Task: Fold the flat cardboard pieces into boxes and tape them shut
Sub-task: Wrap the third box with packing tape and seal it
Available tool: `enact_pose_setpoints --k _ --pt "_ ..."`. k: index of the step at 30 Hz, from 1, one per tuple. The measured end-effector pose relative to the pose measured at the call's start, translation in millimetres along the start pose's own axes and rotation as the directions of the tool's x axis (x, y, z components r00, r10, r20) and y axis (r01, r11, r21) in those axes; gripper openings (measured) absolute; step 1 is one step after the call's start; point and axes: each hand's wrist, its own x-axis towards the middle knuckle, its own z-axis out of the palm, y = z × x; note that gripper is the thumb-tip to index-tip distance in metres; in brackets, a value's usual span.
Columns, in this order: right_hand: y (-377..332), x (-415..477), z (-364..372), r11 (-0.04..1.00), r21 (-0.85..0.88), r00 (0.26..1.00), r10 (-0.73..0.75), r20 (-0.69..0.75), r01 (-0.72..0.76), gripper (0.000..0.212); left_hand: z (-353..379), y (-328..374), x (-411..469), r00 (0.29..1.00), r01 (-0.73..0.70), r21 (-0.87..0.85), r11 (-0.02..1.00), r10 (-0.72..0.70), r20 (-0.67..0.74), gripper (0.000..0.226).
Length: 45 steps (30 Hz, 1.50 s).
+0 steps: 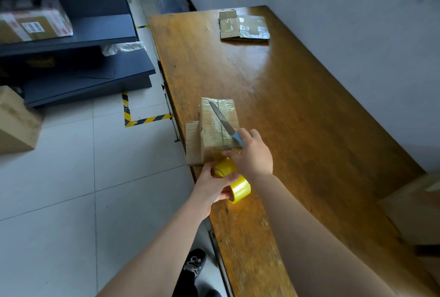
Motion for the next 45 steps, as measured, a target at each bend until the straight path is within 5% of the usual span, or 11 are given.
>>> enact_pose_setpoints --k 7,17,20,23,27,45 --pt "-6.7 3.6 -7.3 0.994 -0.105 0.999 -0.010 0.038 0.014 0.054 -10.4 5.5 2.2 1.000 0.018 0.098 0.995 -0.017 -0.013 0.038" --pt "-5.2 0.6 -15.9 0.999 -0.023 0.994 0.051 0.098 -0.049 0.054 -4.8 13.9 3.0 0.998 0.016 0.087 0.996 -0.010 -0.059 0.036" --pt "1.2 -16.2 -25.0 0.997 0.006 0.990 -0.076 -0.115 0.077 0.032 -2.4 12.0 4.2 0.997 0.003 0.075 0.997 0.003 -0.079 0.037" --pt "8.6 -35.0 -30.5 0.959 -0.050 0.908 -0.281 -0.310 0.279 0.016 -2.7 12.3 5.0 0.996 0.000 0.064 0.998 0.006 -0.090 0.034" --pt "20.9 -52.5 -28.2 0.936 -0.126 0.883 -0.351 -0.313 0.328 0.039 -3.8 12.9 4.5 0.995 -0.009 0.072 0.997 0.016 -0.095 0.033" --pt "22.2 -43.6 -36.8 0.818 -0.553 0.987 -0.147 0.063 0.158 0.053 -10.6 14.3 -1.2 0.995 0.051 0.136 0.989 -0.039 -0.091 0.046"
